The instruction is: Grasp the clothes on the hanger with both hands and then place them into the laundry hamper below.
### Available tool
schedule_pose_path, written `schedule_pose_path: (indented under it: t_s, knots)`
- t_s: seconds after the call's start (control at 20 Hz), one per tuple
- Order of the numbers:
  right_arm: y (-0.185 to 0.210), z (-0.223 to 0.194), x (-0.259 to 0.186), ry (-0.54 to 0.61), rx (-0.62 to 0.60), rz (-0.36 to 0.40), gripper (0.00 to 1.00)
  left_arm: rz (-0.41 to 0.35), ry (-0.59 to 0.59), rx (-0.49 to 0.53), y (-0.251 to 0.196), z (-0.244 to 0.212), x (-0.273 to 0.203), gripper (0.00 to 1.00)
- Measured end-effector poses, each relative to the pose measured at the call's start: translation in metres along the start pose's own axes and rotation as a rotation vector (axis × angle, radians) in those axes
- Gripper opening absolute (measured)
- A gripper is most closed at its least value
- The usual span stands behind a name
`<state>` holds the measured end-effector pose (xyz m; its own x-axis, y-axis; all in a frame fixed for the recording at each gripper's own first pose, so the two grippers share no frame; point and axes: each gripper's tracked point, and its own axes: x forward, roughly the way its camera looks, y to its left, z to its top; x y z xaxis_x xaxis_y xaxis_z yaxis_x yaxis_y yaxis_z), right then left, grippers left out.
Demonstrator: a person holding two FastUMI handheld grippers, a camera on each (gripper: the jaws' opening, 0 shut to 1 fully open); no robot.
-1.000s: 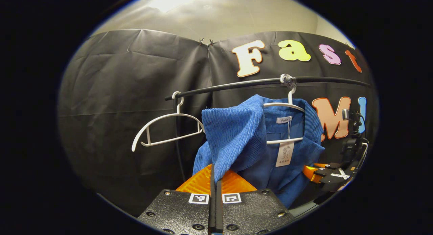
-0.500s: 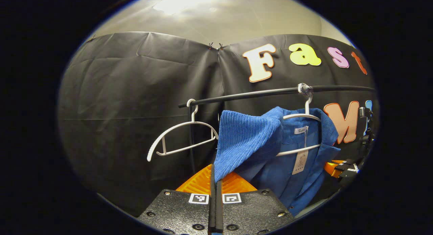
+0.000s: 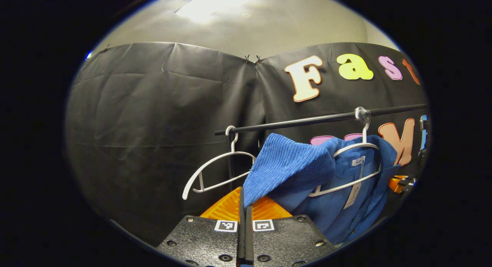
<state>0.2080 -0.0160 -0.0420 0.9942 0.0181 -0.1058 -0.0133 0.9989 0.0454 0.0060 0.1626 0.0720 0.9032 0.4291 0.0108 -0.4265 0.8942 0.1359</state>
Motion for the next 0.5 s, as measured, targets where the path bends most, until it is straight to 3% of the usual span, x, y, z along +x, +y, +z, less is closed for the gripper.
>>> schedule_pose_path:
  t_s: [0.5]
  knots:
    - [-0.030, 0.036, 0.024, -0.067, 0.036, -0.070, 0.00, 0.005, -0.019, 0.028, 0.020, 0.004, 0.030, 0.00]
